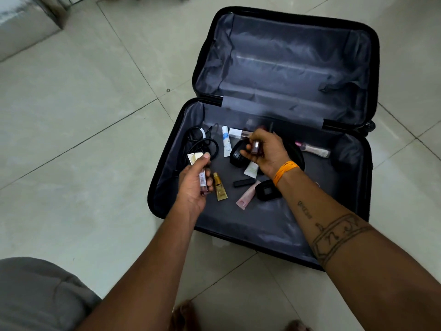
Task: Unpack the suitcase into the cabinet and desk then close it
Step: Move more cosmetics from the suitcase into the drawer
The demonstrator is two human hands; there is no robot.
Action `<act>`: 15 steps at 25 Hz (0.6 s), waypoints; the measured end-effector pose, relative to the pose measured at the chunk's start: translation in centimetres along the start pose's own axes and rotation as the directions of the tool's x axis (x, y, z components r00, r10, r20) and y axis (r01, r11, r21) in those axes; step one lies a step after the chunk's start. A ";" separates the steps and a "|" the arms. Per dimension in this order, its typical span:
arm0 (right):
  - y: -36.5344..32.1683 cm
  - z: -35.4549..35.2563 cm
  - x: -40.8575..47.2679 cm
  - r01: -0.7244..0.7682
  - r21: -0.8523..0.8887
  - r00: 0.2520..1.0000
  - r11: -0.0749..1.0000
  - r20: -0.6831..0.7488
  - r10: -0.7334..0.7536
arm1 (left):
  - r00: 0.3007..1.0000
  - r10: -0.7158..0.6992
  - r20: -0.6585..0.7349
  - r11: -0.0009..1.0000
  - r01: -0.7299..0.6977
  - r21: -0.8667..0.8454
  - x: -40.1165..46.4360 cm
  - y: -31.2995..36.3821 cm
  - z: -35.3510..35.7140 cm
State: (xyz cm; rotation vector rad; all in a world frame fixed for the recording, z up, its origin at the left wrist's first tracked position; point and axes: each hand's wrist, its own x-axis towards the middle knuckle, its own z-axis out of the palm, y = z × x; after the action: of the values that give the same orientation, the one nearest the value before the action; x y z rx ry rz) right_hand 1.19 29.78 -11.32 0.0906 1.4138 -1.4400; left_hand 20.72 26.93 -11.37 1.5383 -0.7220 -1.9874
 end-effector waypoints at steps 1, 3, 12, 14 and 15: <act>-0.1 0.6 0.4 0.073 -0.153 0.997 0.985 -0.021 -0.078 | 1.000 0.002 -0.011 1.000 -0.002 0.002 0.1 0.2 -0.3; -0.6 1.5 1.6 0.307 -0.625 0.942 0.718 0.093 -0.322 | 1.000 0.005 -0.022 1.000 -0.005 0.000 0.4 0.4 -0.8; -1.7 4.9 5.2 0.199 -0.769 0.860 -0.608 0.434 -0.267 | 0.999 0.000 -0.045 1.000 0.001 0.009 0.9 1.0 -1.4; -1.4 4.9 5.8 0.165 -0.769 0.877 -0.618 0.401 -0.264 | 0.998 -0.004 -0.066 1.000 0.005 0.019 1.2 0.8 -1.5; -1.5 4.8 6.0 0.164 -0.761 0.875 -0.627 0.405 -0.263 | 0.997 -0.006 -0.071 1.000 0.007 0.020 1.3 0.6 -1.5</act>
State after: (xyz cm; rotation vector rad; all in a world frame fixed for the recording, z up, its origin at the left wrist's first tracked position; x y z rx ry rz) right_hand 0.45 22.18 -12.95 -1.7028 2.3816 0.3648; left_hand 21.96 25.45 -12.22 1.6165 -0.7114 -1.9254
